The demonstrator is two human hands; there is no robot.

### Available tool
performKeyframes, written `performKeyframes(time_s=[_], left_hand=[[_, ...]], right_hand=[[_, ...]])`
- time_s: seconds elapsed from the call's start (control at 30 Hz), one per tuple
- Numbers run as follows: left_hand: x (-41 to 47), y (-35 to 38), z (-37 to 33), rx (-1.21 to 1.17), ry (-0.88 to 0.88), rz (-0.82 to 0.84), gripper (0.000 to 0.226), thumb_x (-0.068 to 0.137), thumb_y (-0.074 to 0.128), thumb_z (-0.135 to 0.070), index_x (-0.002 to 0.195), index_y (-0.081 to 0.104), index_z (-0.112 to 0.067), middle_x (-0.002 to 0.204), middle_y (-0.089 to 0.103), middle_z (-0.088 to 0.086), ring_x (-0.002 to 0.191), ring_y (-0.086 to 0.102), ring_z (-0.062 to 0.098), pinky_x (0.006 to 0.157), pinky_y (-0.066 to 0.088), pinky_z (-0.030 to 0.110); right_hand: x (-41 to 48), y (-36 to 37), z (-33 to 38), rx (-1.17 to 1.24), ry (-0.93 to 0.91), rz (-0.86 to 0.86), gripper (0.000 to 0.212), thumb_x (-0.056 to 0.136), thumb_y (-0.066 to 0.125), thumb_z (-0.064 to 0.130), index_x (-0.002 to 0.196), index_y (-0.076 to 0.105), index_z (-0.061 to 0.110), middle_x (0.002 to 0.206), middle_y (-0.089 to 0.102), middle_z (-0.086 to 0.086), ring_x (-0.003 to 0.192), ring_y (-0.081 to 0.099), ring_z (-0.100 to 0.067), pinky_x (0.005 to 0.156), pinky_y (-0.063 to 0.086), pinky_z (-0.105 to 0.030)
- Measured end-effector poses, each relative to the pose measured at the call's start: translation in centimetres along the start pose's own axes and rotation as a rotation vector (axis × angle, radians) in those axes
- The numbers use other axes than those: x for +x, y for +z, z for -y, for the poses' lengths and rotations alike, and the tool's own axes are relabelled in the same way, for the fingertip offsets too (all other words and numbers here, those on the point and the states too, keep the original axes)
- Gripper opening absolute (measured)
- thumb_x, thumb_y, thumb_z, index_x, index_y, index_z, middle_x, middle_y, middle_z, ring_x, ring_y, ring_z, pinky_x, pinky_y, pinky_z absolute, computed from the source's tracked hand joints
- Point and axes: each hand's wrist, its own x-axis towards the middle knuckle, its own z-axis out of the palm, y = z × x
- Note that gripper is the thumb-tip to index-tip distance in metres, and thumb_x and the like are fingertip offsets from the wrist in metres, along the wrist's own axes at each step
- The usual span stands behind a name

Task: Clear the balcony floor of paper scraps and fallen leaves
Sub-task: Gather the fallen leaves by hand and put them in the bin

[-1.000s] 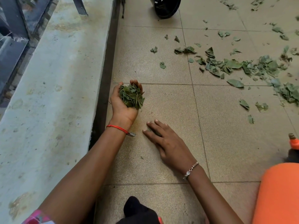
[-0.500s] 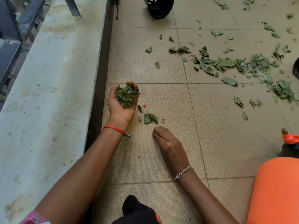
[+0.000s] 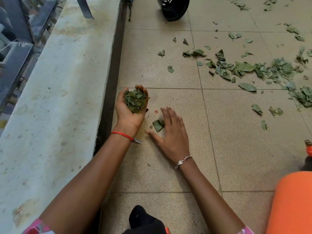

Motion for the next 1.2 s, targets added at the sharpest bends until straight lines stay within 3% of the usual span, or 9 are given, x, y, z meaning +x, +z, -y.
performKeyframes(time_s=[0.1, 0.3, 0.43, 0.6, 0.7, 0.8, 0.97, 1.1, 1.2], left_hand=[[0.2, -0.1, -0.2, -0.01, 0.009, 0.007, 0.055, 0.097, 0.038, -0.019, 0.058, 0.066, 0.008, 0.064, 0.062, 0.014, 0.053, 0.065, 0.023, 0.056, 0.058, 0.028], [0.5, -0.2, -0.4, -0.012, 0.021, 0.005, 0.052, 0.096, 0.04, -0.02, 0.062, 0.066, 0.009, 0.066, 0.062, 0.013, 0.054, 0.064, 0.023, 0.058, 0.058, 0.028], [0.5, -0.1, -0.3, -0.028, 0.014, 0.01, 0.048, 0.096, 0.041, -0.02, 0.065, 0.064, 0.008, 0.067, 0.061, 0.014, 0.055, 0.064, 0.024, 0.058, 0.058, 0.029], [0.3, 0.0, -0.3, -0.053, 0.019, -0.01, 0.038, 0.095, 0.043, -0.019, 0.074, 0.062, 0.007, 0.068, 0.06, 0.014, 0.055, 0.063, 0.024, 0.056, 0.058, 0.029], [0.3, 0.0, -0.4, -0.063, 0.018, -0.015, 0.033, 0.095, 0.043, -0.019, 0.079, 0.059, 0.005, 0.068, 0.06, 0.015, 0.054, 0.063, 0.025, 0.055, 0.058, 0.03], [0.2, 0.0, -0.3, -0.063, 0.023, -0.013, 0.04, 0.095, 0.042, -0.018, 0.073, 0.061, 0.007, 0.067, 0.06, 0.016, 0.053, 0.063, 0.025, 0.055, 0.058, 0.03], [0.3, 0.0, -0.3, -0.059, 0.026, -0.01, 0.038, 0.096, 0.042, -0.018, 0.074, 0.061, 0.007, 0.068, 0.06, 0.015, 0.054, 0.063, 0.025, 0.055, 0.058, 0.03], [0.6, -0.1, -0.5, -0.029, 0.025, -0.011, 0.042, 0.095, 0.042, -0.02, 0.07, 0.063, 0.007, 0.068, 0.061, 0.014, 0.059, 0.062, 0.023, 0.062, 0.057, 0.03], [0.6, -0.1, -0.7, -0.016, 0.026, 0.0, 0.041, 0.094, 0.041, -0.021, 0.071, 0.062, 0.006, 0.069, 0.061, 0.013, 0.061, 0.061, 0.022, 0.063, 0.056, 0.029]], right_hand=[[1.3, 1.1, 0.7, -0.091, -0.011, -0.058, 0.077, 0.082, 0.03, 0.066, 0.147, 0.022, 0.026, 0.154, 0.02, -0.009, 0.144, 0.012, -0.022, 0.116, 0.001, -0.033], [3.0, 2.1, 1.0, 0.057, -0.218, -0.093, 0.037, 0.095, 0.044, 0.023, 0.122, 0.056, 0.001, 0.132, 0.052, -0.018, 0.128, 0.045, -0.029, 0.109, 0.035, -0.036], [1.0, 0.5, 0.0, 0.18, -0.204, -0.092, 0.025, 0.091, 0.049, 0.002, 0.111, 0.061, -0.005, 0.119, 0.057, -0.017, 0.113, 0.051, -0.016, 0.103, 0.018, 0.001], [0.3, 0.3, -1.4, 0.204, -0.139, -0.342, 0.02, 0.076, 0.059, -0.01, 0.092, 0.07, -0.006, 0.101, 0.068, -0.018, 0.094, 0.066, -0.026, 0.096, 0.035, -0.015], [0.8, -1.1, -1.7, 0.731, 0.346, -0.451, 0.019, 0.08, 0.063, -0.008, 0.094, 0.071, 0.002, 0.095, 0.069, -0.004, 0.092, 0.063, -0.012, 0.087, 0.05, -0.016], [1.6, -3.5, -2.7, 1.668, 0.695, -0.404, 0.015, 0.076, 0.062, -0.006, 0.085, 0.07, 0.002, 0.083, 0.071, -0.004, 0.083, 0.067, -0.012, 0.082, 0.055, -0.021], [1.5, -5.5, -3.1, 2.321, 0.618, -0.234, 0.04, 0.033, 0.08, -0.016, 0.071, 0.069, -0.008, 0.08, 0.068, -0.02, 0.077, 0.07, -0.029, 0.072, 0.059, -0.032], [2.2, -5.3, -1.5, 2.219, 0.781, -0.113, 0.001, 0.077, 0.057, 0.003, 0.076, 0.058, 0.003, 0.076, 0.058, -0.013, 0.067, 0.058, -0.021, 0.053, 0.049, -0.026], [3.1, -4.1, 0.0, 1.545, 0.68, -0.014, 0.014, 0.087, 0.061, 0.016, 0.076, 0.064, 0.008, 0.063, 0.055, -0.002, 0.048, 0.048, -0.007, 0.041, 0.039, -0.016]])
